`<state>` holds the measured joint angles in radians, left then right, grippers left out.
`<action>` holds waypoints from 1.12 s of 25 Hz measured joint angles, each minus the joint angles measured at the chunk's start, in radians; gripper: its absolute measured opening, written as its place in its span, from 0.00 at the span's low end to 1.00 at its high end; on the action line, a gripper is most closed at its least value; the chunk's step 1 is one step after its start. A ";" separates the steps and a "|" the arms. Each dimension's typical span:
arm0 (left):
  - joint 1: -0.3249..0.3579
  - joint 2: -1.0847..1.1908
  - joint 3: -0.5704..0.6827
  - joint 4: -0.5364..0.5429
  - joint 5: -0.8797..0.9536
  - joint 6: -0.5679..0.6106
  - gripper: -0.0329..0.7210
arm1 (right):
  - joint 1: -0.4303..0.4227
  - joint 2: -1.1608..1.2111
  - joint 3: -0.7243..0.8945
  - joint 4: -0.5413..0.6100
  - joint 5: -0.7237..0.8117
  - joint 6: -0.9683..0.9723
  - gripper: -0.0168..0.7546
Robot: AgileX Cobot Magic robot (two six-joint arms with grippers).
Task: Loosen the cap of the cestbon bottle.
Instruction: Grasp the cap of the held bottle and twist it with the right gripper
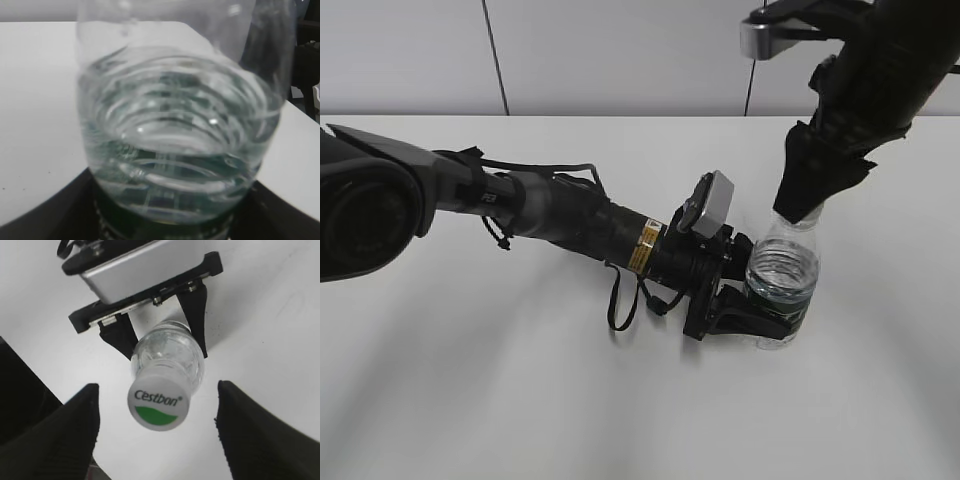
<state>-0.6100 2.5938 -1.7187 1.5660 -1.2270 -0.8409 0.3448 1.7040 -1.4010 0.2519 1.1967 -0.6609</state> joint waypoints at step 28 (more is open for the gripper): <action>0.000 0.000 0.000 -0.001 0.000 0.000 0.71 | 0.000 0.018 0.000 0.012 -0.006 0.810 0.65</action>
<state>-0.6100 2.5938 -1.7187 1.5646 -1.2270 -0.8409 0.3448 1.7223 -1.4010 0.2640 1.1907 0.1486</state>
